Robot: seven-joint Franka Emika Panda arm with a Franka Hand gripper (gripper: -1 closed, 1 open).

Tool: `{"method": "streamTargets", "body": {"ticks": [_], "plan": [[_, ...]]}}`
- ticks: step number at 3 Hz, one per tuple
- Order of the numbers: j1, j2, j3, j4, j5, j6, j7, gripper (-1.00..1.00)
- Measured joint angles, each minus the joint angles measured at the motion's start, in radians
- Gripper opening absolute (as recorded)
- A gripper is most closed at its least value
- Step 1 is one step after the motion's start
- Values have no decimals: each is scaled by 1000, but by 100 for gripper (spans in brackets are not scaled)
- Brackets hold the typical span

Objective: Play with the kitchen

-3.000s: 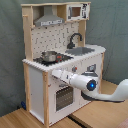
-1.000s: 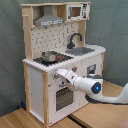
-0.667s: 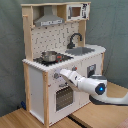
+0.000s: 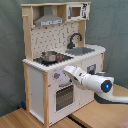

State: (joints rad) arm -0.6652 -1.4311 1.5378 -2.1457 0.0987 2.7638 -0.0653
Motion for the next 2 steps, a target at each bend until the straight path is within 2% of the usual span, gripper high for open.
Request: {"method": "streamTargets", "body": {"ticks": [1, 2], "plan": [[33, 13, -68, 1, 0, -66, -47, 100], [49, 14, -155, 16, 0, -112, -82, 100]]}}
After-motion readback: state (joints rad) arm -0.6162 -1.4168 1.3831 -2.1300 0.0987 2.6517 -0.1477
